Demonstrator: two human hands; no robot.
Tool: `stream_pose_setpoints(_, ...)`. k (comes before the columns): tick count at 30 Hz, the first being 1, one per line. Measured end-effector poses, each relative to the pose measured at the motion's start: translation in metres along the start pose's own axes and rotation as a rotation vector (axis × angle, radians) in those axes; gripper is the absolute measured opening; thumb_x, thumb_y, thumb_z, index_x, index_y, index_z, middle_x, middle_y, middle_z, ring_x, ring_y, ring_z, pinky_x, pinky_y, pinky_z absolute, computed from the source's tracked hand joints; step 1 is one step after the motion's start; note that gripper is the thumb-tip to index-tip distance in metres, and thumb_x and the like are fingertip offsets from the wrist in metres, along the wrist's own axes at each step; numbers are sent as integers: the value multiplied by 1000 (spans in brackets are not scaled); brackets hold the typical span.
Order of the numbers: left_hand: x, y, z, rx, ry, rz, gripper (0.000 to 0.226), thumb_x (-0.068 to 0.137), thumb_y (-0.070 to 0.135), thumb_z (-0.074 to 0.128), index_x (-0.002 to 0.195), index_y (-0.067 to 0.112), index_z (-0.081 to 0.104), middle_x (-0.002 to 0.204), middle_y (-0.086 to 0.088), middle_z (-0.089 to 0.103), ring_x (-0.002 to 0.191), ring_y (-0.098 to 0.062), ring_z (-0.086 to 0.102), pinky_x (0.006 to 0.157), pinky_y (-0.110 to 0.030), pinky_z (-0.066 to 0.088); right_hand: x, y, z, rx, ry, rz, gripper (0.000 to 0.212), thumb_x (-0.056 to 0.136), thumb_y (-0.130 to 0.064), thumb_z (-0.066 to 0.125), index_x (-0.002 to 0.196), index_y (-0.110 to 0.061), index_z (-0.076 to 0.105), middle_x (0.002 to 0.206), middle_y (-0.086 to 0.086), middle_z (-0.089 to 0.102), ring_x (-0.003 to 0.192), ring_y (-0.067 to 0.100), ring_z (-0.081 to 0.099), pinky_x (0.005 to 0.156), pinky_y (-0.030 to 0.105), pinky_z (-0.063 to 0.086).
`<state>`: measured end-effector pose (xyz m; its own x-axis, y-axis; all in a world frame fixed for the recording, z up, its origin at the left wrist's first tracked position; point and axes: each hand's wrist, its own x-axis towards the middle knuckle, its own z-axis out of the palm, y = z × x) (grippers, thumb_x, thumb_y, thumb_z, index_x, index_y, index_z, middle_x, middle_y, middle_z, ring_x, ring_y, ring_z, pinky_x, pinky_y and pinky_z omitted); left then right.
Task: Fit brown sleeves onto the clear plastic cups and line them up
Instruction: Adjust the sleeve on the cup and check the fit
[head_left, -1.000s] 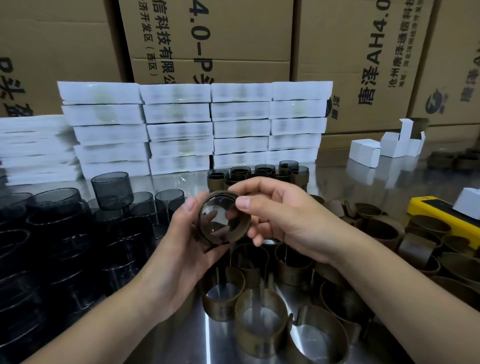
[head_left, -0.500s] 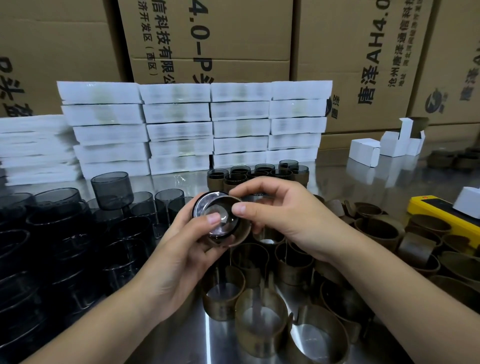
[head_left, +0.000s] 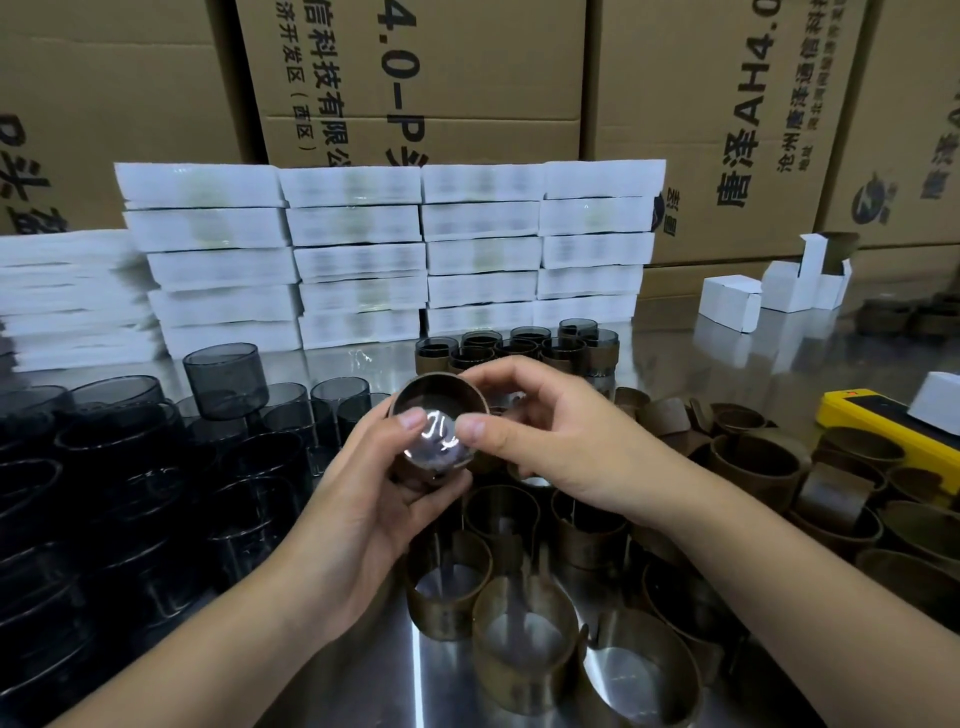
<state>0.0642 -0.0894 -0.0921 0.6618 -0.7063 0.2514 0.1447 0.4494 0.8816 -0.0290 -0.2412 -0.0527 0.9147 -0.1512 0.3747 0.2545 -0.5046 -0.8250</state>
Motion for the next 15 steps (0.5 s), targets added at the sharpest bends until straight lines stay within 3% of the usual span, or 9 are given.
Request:
stream_pose_setpoints(4, 2, -2, 0, 2, 52, 10, 51, 60, 39, 75, 106, 18, 72, 111, -14, 70, 102, -25, 69, 76, -31, 57, 1, 3, 2, 17, -51, 47, 58, 66, -60, 66, 117, -35, 59, 114, -16, 64, 89, 17, 68, 77, 31, 57)
stream_pose_setpoints(10, 2, -3, -4, 85, 64, 74, 80, 54, 26, 73, 131, 12, 54, 117, -14, 68, 107, -29, 67, 78, -33, 57, 0, 2, -1, 87, -62, 33, 30, 93, -20, 58, 122, -17, 61, 110, -4, 69, 94, 15, 68, 89, 33, 54)
stream_pose_setpoints(15, 2, -3, -4, 85, 104, 73, 79, 54, 14, 73, 131, 18, 56, 104, -5, 73, 100, -27, 70, 75, -33, 58, -2, -1, 1, 50, -49, -18, 29, 98, -14, 49, 124, -17, 61, 105, -5, 70, 93, 7, 65, 95, 39, 51)
